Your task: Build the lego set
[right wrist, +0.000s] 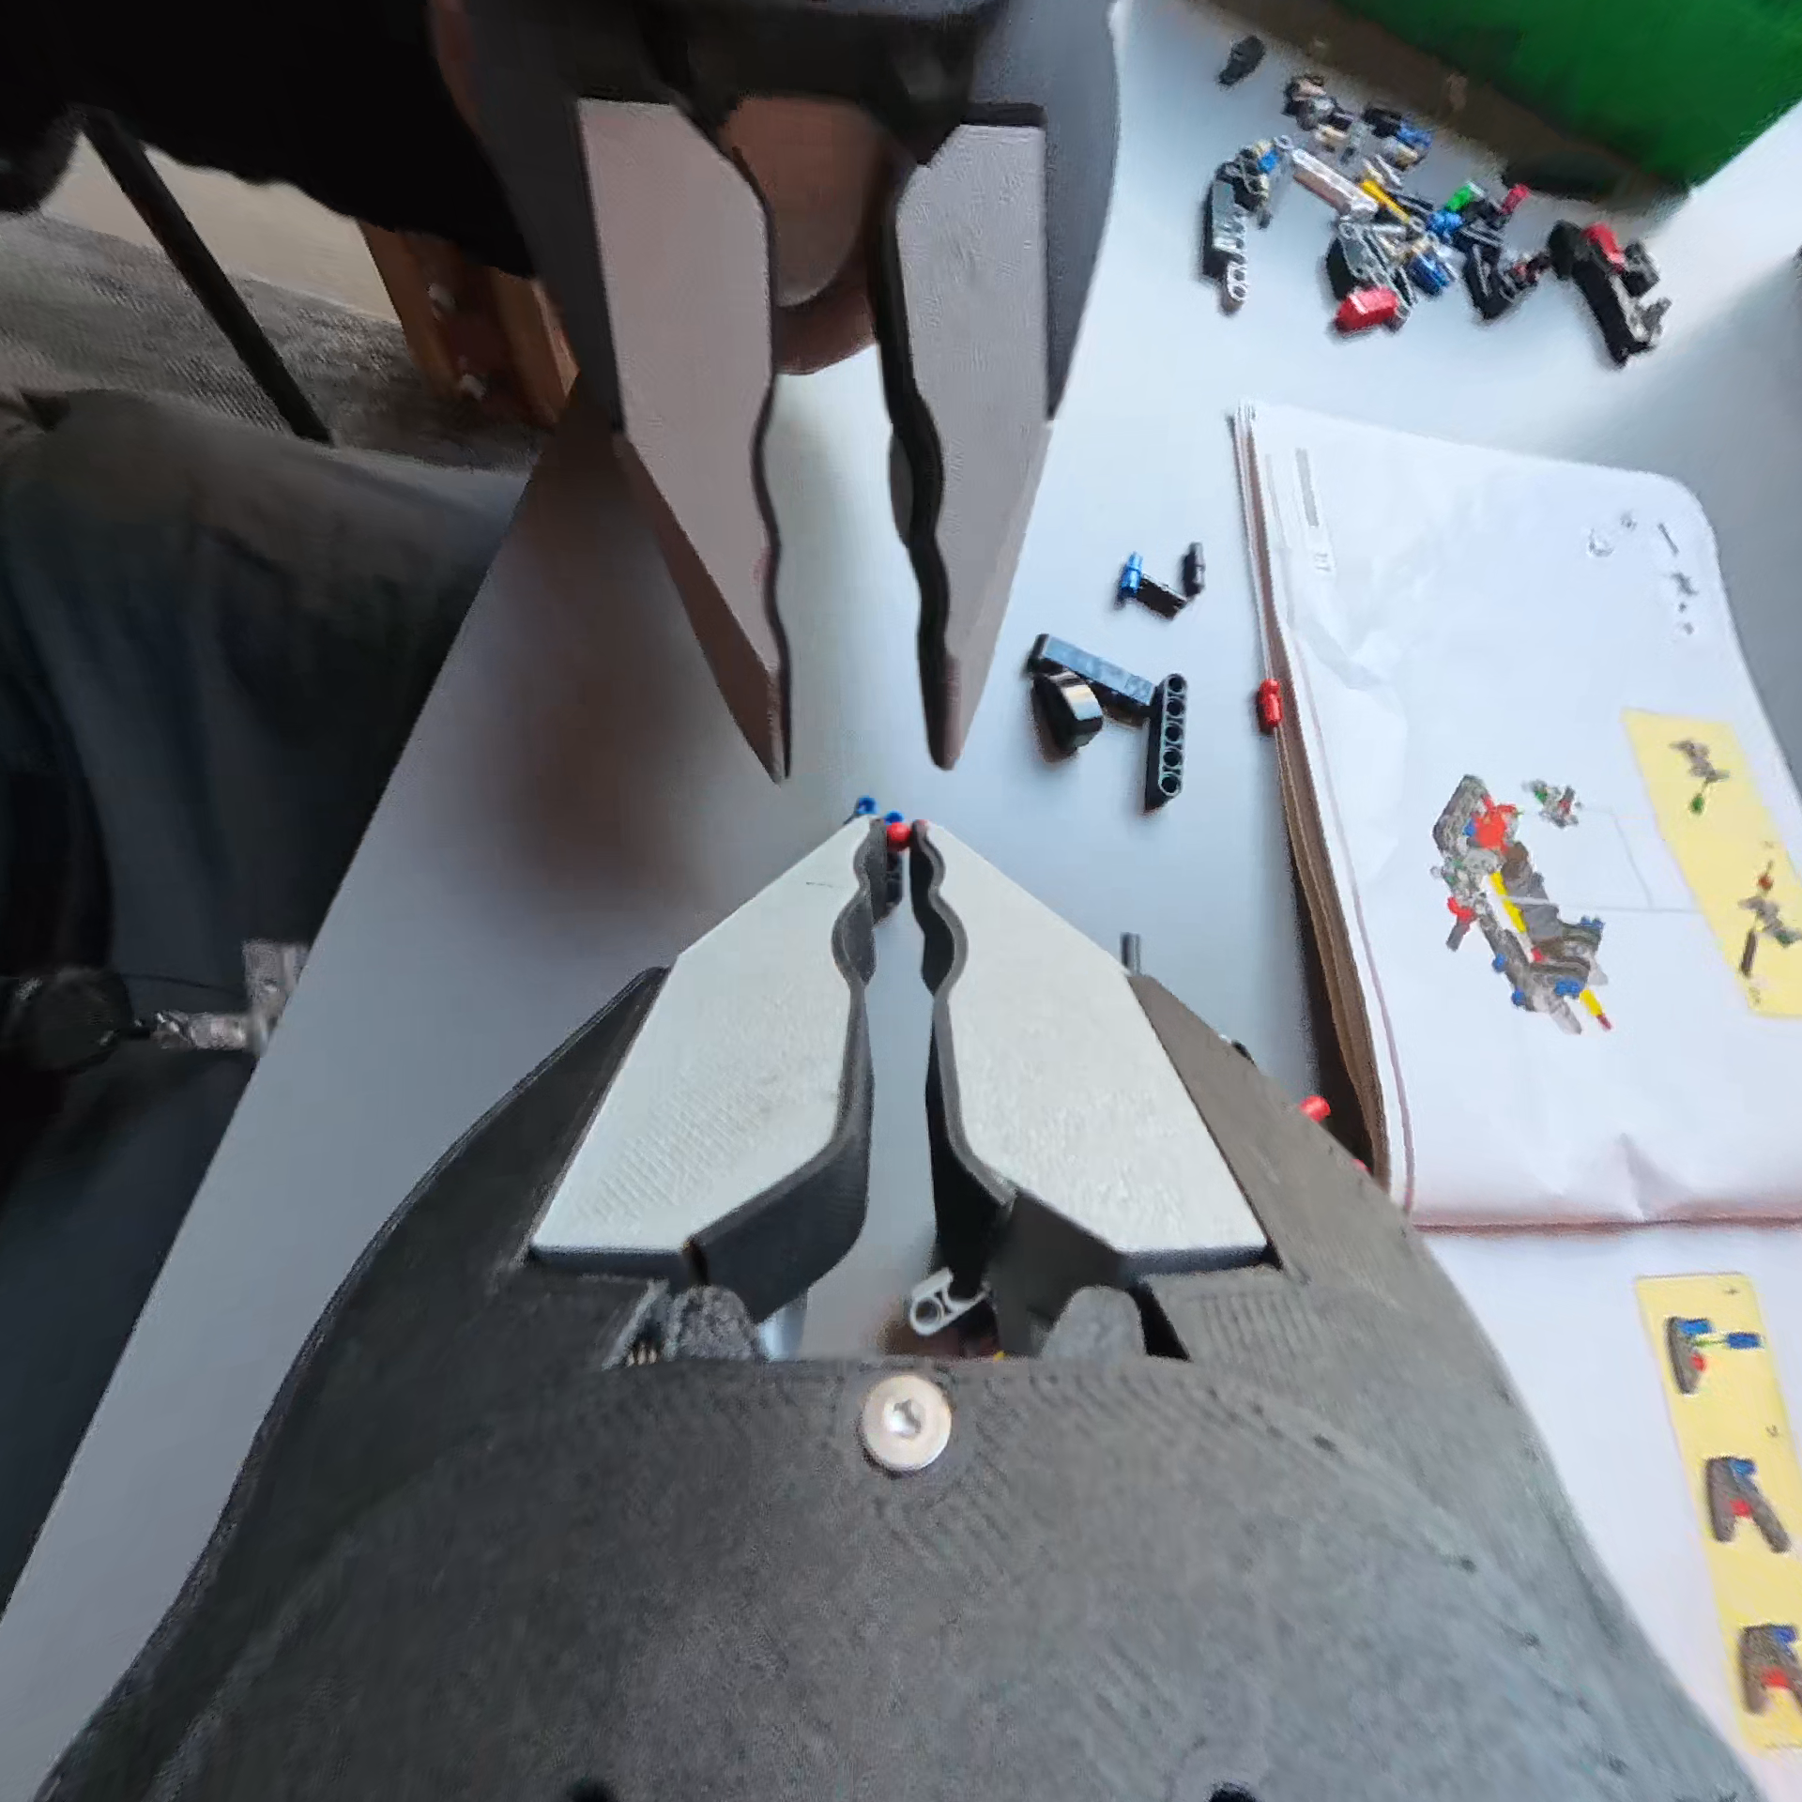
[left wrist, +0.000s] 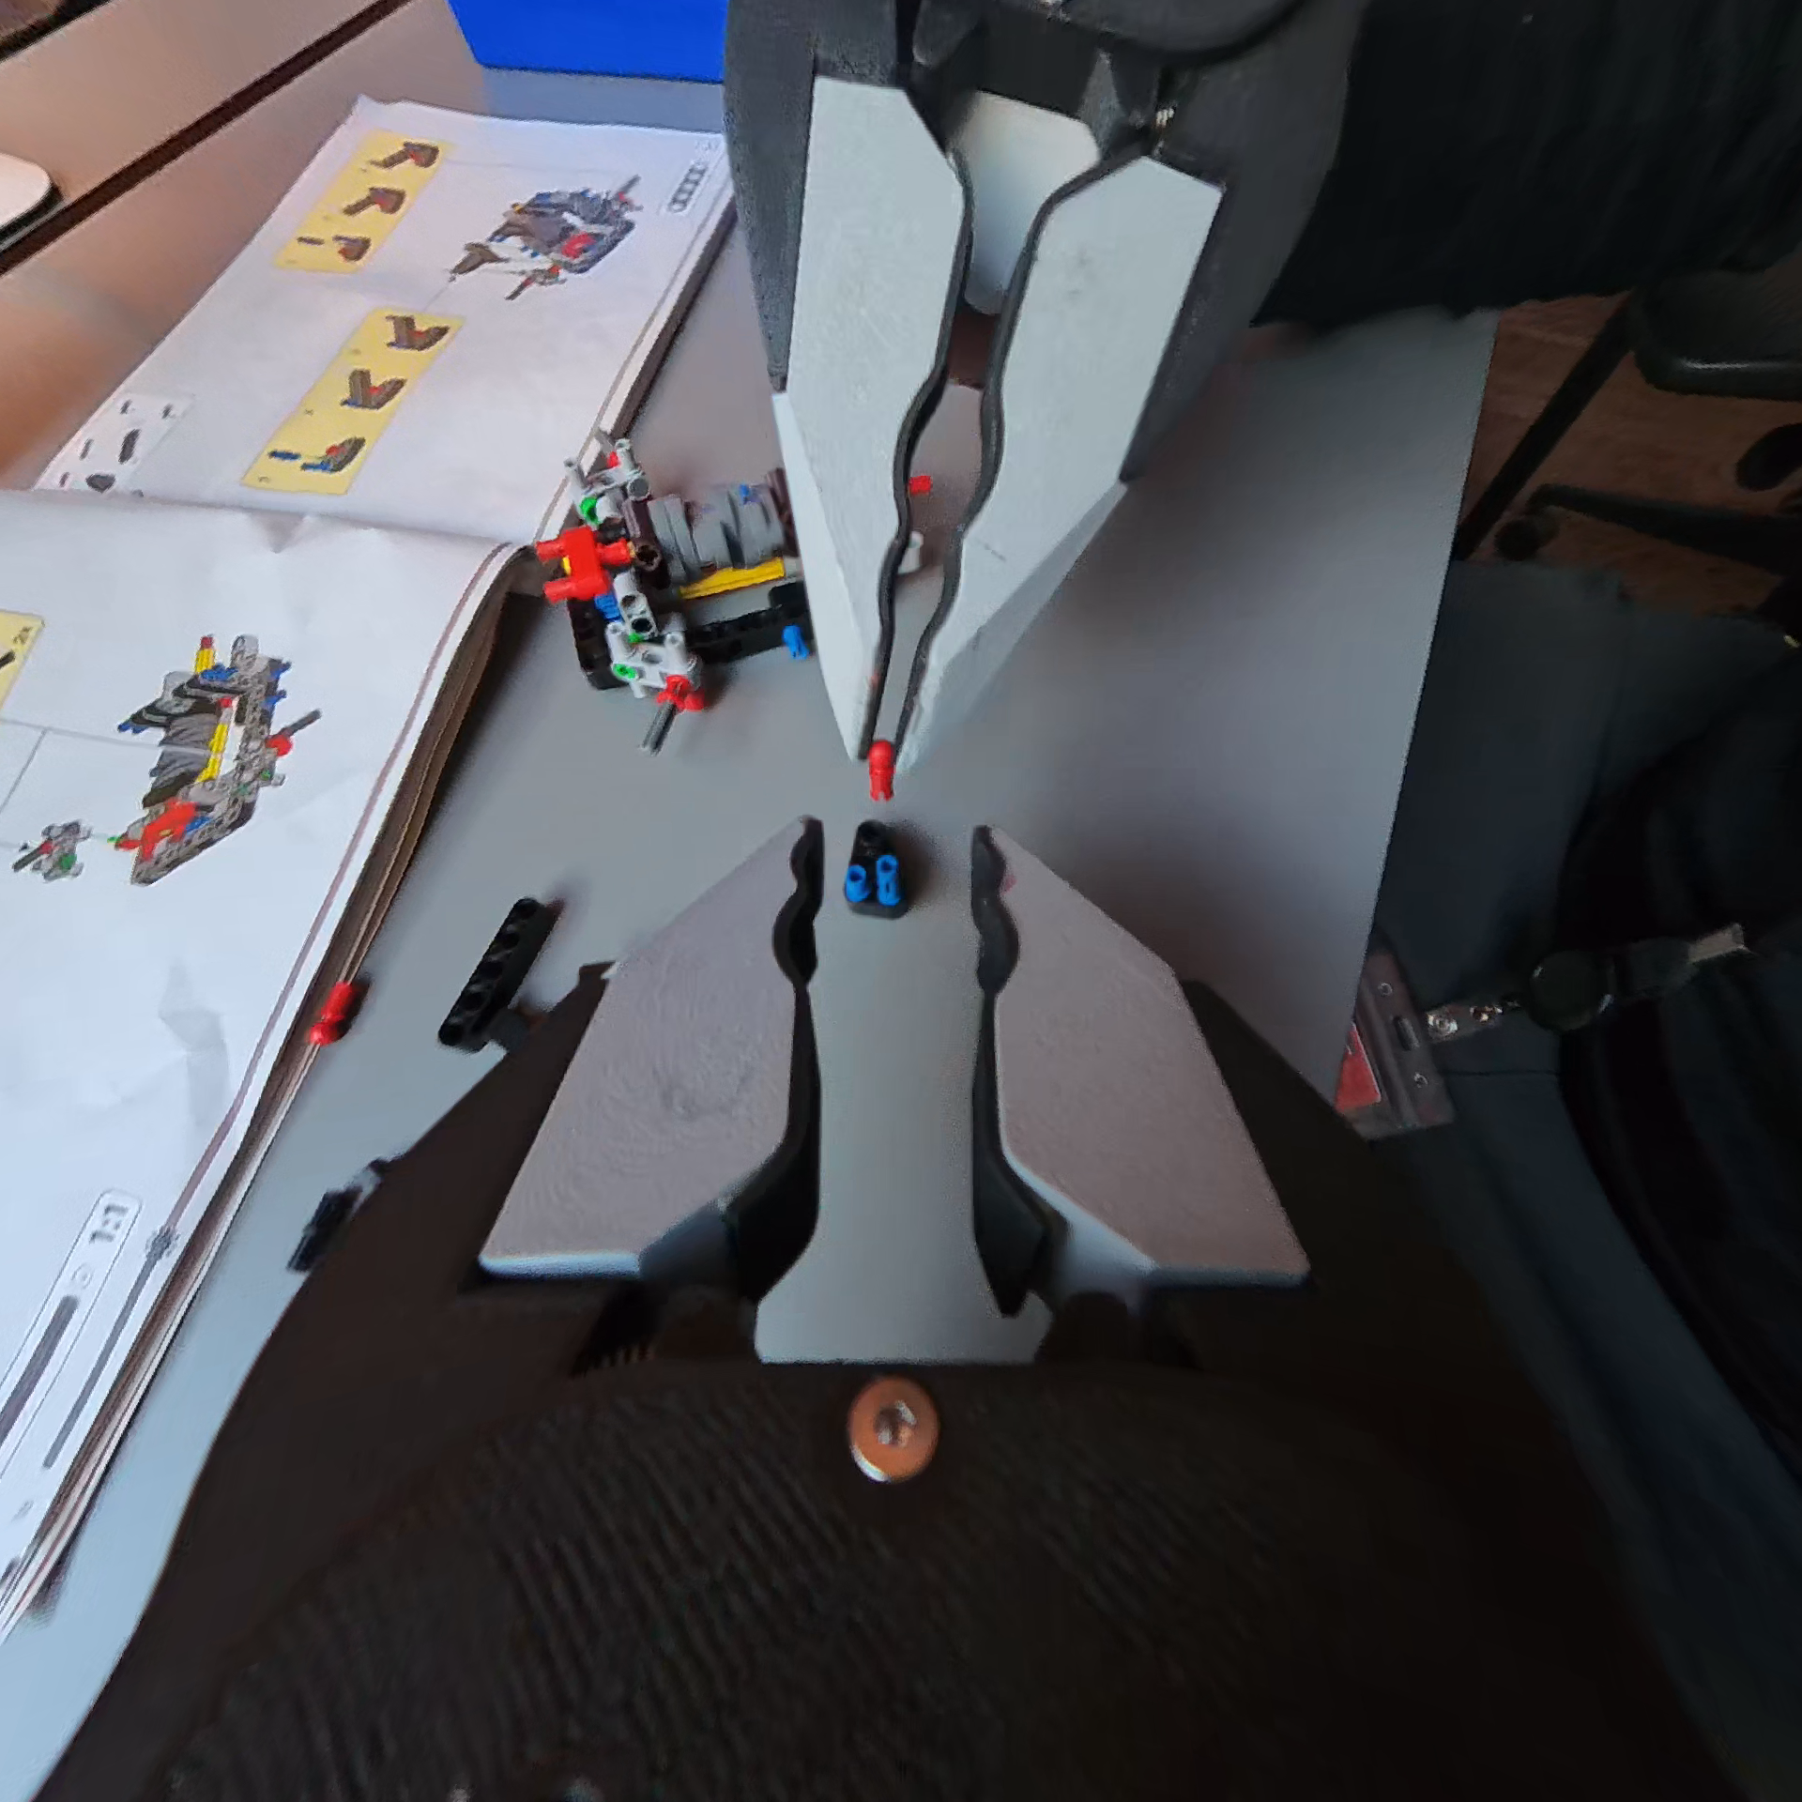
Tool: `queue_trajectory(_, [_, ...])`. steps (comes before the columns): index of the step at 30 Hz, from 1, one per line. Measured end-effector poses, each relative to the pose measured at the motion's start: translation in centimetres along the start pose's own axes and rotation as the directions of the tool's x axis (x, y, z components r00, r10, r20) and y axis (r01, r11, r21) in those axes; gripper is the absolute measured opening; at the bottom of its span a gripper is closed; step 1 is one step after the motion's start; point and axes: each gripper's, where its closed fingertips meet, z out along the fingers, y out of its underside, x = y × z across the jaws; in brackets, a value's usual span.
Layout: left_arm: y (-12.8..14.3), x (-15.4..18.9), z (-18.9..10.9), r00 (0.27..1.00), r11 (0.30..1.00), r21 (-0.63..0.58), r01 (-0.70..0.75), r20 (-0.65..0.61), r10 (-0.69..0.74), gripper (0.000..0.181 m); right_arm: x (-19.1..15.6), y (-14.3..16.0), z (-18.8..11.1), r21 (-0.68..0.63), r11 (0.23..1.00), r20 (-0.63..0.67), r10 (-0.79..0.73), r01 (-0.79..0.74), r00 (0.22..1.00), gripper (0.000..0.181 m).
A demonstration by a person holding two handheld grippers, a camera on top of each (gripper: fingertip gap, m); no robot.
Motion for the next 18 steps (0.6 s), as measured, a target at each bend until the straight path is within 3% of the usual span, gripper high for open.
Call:
queue_trajectory(10, [2.8, -0.3, 2.1, 0.997, 0.986, -0.157, 0.055, -0.052, -0.064, 0.030, 0.3, 1.2, 1.6, -0.081, 0.992, 0.056, 0.104, -0.099, 0.993, 0.002])
queue_trajectory(14, [3.0, -0.5, 2.6, 0.996, 0.982, -0.179, 0.050, -0.060, -0.062, 0.014, 0.2, 1.8, 1.9, -0.110, 0.988, 0.063, 0.116, -0.109, 0.991, 0.002])
queue_trajectory(18, [3.0, -0.4, 2.6, 0.994, 0.982, -0.177, 0.065, -0.074, -0.079, 0.014, 0.2, 1.8, 2.0, -0.111, 0.988, 0.070, 0.116, -0.108, 0.991, 0.002])
